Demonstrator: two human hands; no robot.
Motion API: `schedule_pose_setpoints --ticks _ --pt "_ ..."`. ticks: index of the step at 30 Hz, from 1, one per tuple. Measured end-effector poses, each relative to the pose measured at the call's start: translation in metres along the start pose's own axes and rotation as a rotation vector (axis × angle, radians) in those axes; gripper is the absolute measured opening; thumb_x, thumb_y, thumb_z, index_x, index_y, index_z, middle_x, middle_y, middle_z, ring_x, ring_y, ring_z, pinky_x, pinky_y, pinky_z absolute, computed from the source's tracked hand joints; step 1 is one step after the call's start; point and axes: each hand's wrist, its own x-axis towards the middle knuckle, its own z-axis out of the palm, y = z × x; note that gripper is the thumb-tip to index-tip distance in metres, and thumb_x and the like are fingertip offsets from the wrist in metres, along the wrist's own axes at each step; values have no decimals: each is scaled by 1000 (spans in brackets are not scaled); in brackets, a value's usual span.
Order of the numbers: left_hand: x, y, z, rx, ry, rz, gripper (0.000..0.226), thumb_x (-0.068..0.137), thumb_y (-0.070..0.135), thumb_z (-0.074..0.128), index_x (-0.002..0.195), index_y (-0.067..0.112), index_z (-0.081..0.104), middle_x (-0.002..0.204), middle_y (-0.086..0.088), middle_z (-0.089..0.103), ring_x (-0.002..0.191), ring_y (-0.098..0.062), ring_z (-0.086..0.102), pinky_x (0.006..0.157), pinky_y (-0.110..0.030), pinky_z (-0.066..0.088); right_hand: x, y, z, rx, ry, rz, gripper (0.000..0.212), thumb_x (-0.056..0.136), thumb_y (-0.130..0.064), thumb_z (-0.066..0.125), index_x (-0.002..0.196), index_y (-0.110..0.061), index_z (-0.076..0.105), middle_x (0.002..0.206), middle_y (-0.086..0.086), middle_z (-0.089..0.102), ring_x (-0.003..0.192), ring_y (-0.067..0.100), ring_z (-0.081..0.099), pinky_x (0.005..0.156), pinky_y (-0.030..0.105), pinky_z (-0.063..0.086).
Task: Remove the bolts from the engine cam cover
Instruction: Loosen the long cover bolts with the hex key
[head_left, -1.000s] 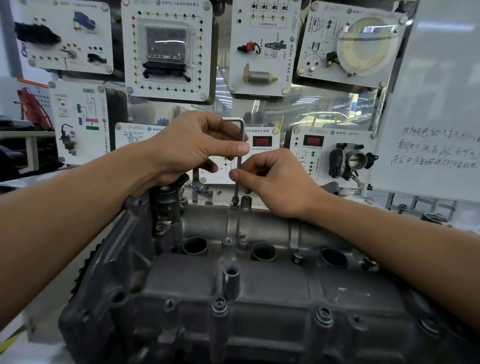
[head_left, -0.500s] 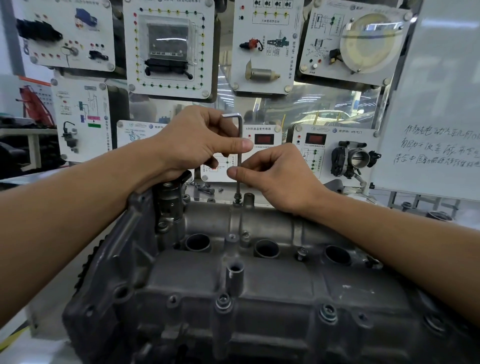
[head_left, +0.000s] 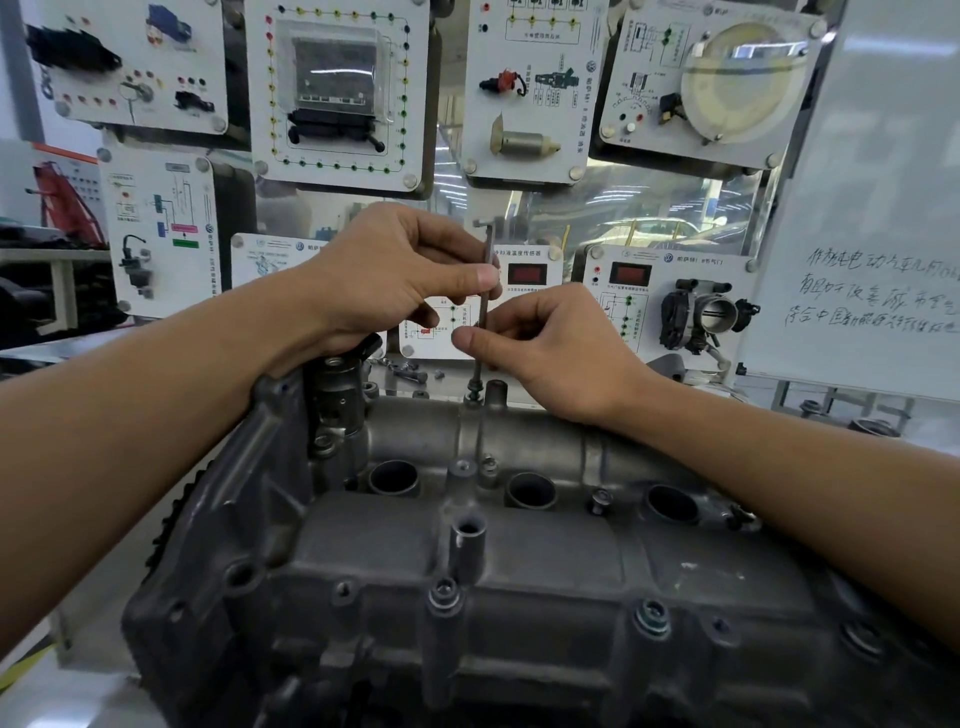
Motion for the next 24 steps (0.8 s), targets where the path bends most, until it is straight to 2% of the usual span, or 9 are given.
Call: schedule_pose_setpoints --ticks 3,6,8,11,14,15,17,20,24 --pt "1 -1 -1 -9 31 0 23 62 28 81 80 18 73 82 -4 77 73 -11 69 48 -19 48 2 1 1 9 64 10 23 84 -21 78 73 -2 76 66 24 68 55 19 48 55 28 39" --pt "0 -1 0 -16 42 11 25 59 29 82 79 17 73 75 0 76 66 -7 67 48 -19 49 2 0 1 -27 50 -16 20 87 -19 75 69 -10 74 65 15 70 56 14 53 54 29 44" --pt "-1 0 0 2 -1 24 25 66 28 80 86 14 75 78 1 76 69 -6 67 50 -18 49 2 0 0 -48 20 -29 22 91 -18 70 71 -8 73 71 20 70 61 21 55 59 36 48" --pt "-3 2 -2 33 -98 26 15 87 15 69 102 15 73 94 1 78 81 -5 69 55 -16 50 1 2 -3 -51 -41 -38 29 96 -17 62 81 5 72 77 26 69 69 38 61 71 43 50" --pt "-5 1 -3 51 -104 20 16 91 10 65 105 15 72 95 1 78 83 -5 69 54 -15 49 1 3 -3 -42 -65 -30 31 98 -18 59 88 9 71 80 29 68 81 46 62 80 48 51" --pt "-5 0 -3 56 -88 21 14 90 11 67 102 15 73 93 1 78 81 -5 68 53 -15 48 1 3 -3 -40 -67 -27 31 98 -19 59 87 8 71 80 29 68 78 44 62 79 48 51" --pt "-4 0 -2 50 -51 23 11 86 14 71 97 16 74 87 1 78 78 -7 67 50 -15 47 1 2 -2 -30 -58 -22 33 96 -22 63 79 6 71 72 28 65 60 31 52 64 39 47" --pt "-2 0 0 39 -11 23 9 82 15 75 91 16 74 83 0 78 79 -13 69 49 -17 47 0 -1 0 18 -15 9 34 88 -25 73 74 6 70 57 19 49 52 18 33 48 24 30" --pt "-2 -1 0 52 21 30 16 71 25 80 85 20 74 81 1 78 78 -13 71 49 -16 49 3 0 3 36 111 48 24 80 -23 82 66 -6 72 52 3 57 45 8 40 48 19 35"
